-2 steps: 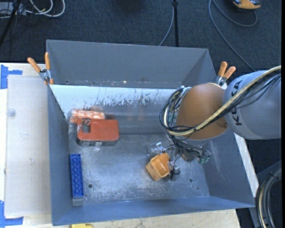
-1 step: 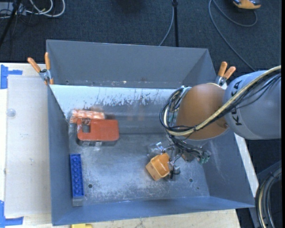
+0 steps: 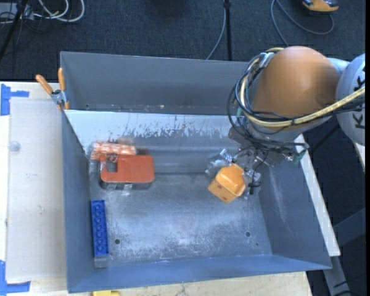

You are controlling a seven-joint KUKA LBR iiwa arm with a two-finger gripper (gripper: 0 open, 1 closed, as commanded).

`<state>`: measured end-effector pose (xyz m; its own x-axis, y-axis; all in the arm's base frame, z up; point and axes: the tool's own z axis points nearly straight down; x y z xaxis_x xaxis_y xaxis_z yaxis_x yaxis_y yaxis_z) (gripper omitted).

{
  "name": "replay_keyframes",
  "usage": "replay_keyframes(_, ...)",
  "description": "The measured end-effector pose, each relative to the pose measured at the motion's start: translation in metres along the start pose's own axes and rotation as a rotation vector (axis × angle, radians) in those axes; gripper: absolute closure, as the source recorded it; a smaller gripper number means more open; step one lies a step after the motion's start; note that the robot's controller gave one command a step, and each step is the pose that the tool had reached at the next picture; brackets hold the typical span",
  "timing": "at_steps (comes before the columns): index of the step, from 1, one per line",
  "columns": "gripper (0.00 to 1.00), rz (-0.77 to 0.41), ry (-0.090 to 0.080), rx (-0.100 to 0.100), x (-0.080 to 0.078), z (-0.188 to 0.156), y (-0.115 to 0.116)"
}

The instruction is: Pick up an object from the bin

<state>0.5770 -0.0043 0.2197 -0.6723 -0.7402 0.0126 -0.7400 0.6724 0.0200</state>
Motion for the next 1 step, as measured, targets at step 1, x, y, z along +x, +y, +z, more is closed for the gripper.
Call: replay_keyframes(1,1.00,-0.024,0.000,0.000,-0.0012,-0.0118,-0.0011)
